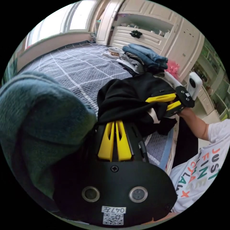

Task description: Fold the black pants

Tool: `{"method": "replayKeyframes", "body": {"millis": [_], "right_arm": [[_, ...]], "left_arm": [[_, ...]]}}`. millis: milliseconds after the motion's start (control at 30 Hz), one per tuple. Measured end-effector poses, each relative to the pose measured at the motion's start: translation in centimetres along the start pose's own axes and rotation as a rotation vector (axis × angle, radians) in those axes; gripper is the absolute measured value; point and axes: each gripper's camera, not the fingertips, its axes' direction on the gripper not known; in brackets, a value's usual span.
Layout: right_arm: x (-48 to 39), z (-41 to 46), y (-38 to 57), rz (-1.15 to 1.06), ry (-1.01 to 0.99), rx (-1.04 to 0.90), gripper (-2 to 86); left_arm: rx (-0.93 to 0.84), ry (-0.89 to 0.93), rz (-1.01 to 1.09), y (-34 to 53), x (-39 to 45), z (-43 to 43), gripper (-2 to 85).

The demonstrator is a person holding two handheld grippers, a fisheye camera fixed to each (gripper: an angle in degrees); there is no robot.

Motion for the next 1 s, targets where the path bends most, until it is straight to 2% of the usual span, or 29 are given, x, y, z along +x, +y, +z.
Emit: {"method": "replayKeyframes", "body": {"millis": [167, 300, 433, 500, 633, 733, 833, 1000], "right_arm": [[-0.3, 0.4, 0.5, -0.001, 0.003, 0.052, 2.2], [-0.7, 0.7, 0.8, -0.009, 0.007, 0.091, 1.3], [-1.1, 1.5, 0.4, -0.011, 0.027, 0.129, 1.5], [-1.1, 2.1, 0.3, -0.013, 0.056, 0.129, 1.9], [0.1, 3.9, 0.1, 0.037, -0.017, 0.102, 4.4], [-1.0, 3.0, -1.3, 0.006, -0.049, 0.165, 5.3], [-3.6, 3.0, -5.3, -0.085, -0.095, 0.214, 4.4], [-7.5, 10.2, -15.3, -0.211, -0.135, 0.057, 3.6]], "left_arm": [[-0.059, -0.138, 0.090, 0.6, -1.2, -2.4, -1.0], [-0.045, -0.121, 0.002, 1.9, -4.0, -5.8, -1.0], [-0.104, -0.190, 0.052, 3.7, -4.6, -9.1, -1.0], [-0.106, -0.175, 0.071, 4.8, -5.1, -11.2, -1.0], [-0.055, -0.084, 0.055, 8.1, -7.0, -17.1, -1.0], [-0.055, -0.030, 0.026, 9.1, -7.2, -19.8, -1.0], [-0.088, -0.182, 0.035, 9.1, -5.4, -20.9, -1.0], [-0.011, -0.421, -0.076, 11.6, -3.7, -25.6, -1.0]]}}
